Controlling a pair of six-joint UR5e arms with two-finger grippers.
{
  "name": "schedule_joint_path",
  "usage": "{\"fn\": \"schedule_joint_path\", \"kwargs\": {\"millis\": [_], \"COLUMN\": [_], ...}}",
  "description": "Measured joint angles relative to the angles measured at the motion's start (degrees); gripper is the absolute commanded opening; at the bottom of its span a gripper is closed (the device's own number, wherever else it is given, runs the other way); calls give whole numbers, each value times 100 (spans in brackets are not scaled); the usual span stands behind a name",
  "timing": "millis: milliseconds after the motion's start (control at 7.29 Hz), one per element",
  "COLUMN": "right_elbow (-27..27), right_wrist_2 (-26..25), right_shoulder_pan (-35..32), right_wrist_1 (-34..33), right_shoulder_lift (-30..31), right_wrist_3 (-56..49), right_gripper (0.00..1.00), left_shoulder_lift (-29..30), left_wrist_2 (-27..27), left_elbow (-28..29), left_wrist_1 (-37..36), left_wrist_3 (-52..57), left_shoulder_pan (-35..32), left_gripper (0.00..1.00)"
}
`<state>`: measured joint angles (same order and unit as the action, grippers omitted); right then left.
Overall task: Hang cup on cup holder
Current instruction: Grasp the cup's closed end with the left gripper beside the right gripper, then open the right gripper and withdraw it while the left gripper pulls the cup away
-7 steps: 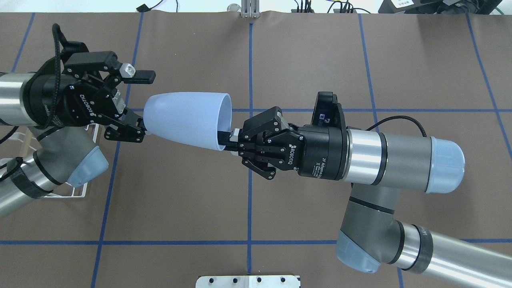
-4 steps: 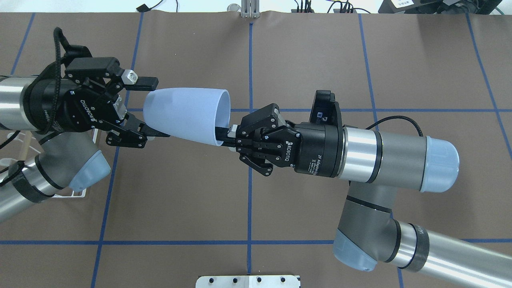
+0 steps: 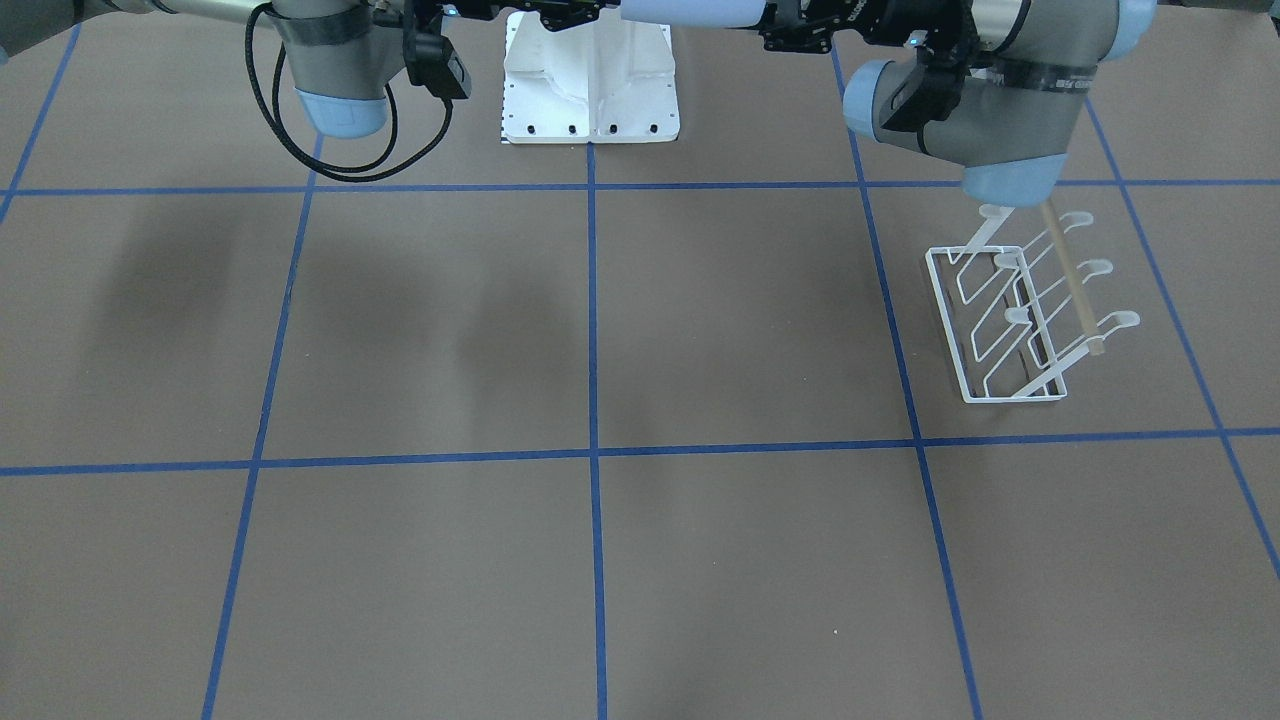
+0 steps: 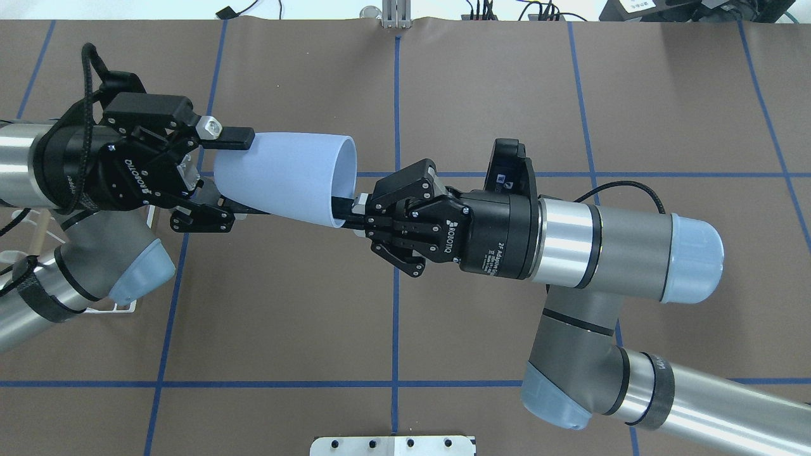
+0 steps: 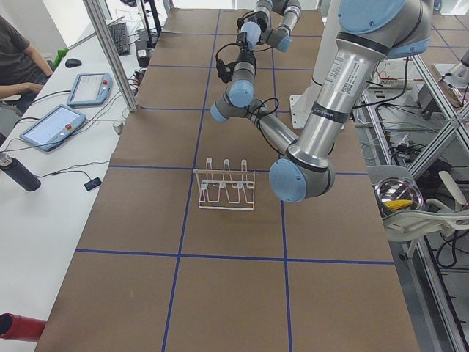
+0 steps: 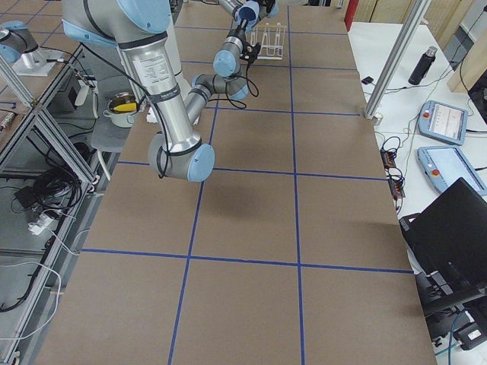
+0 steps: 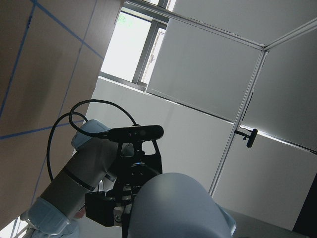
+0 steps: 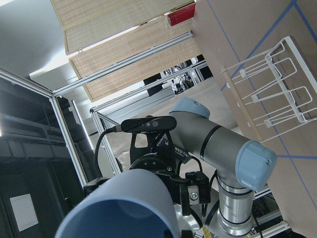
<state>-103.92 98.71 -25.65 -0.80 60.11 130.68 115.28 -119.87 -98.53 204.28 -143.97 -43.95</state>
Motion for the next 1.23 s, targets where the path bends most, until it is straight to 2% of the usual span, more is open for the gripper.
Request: {"fn": "schedule_joint_path", "kwargs": {"millis": [137, 823, 960, 1234], "right_elbow": [1, -31, -33, 10], "right_wrist_2": [-3, 24, 61, 311], "right_shoulder_pan": [0, -81, -175, -426], "right_wrist_1": [-2, -1, 0, -38], "right_shoulder_lift": [3, 85, 201, 584], "right_wrist_3": [1, -54, -193, -854], "right_gripper": [99, 100, 100, 100], "left_shoulder_lift": [-3, -95, -252, -941], "left_wrist_2": [0, 5, -4, -95], "left_elbow": [-3, -111, -118, -175], "left_wrist_1": [10, 25, -6, -169], "left_wrist_3": [0, 27, 191, 1009], "left_shoulder_pan": [-1, -16, -84, -541], "left_gripper": [0, 0, 0, 0]}}
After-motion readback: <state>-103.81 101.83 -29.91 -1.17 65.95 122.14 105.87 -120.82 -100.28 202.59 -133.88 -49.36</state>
